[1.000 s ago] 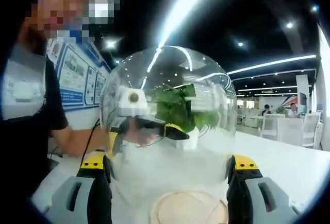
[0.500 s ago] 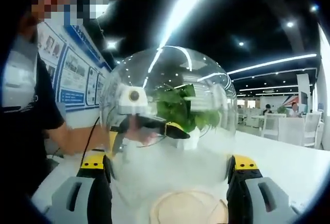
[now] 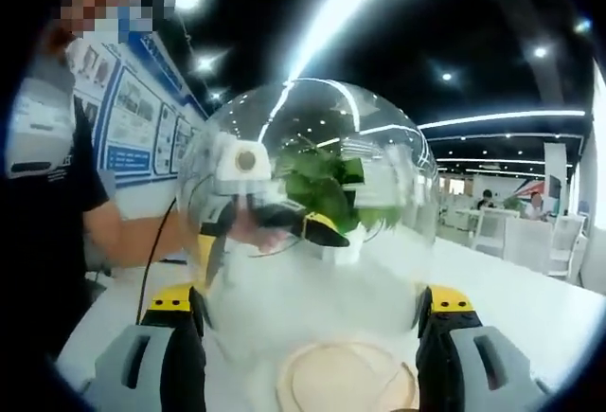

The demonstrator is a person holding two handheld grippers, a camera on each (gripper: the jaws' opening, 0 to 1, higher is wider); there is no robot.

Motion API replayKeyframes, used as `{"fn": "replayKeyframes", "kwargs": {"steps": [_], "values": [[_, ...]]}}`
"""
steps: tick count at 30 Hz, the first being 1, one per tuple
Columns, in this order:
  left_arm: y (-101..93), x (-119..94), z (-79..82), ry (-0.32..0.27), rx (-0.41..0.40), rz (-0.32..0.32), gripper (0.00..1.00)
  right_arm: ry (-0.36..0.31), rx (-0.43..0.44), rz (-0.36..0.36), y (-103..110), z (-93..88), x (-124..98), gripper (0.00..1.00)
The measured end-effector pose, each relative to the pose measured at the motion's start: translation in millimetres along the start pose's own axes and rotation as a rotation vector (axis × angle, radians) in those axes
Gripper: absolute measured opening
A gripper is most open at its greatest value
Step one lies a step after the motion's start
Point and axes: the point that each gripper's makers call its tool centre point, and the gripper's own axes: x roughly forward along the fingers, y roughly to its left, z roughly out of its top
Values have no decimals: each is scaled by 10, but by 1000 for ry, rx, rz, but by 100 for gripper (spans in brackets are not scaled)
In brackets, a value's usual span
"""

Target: Open the cover put in the Mizone put the cover back on

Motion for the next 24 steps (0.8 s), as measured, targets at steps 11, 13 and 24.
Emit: {"fn": "replayKeyframes", "kwargs": {"steps": [11,13,24], "values": [[-28,-31,-24,-7,18,27,72,-2,-22,18,21,-17,-17,87],[-26,-21,-11,-2,7,28,72,-2,-16,19,23,-14,-18,87],[-148,-11,-21,61,27,27,72,8,-29,14,123,-29,-88,87]]}}
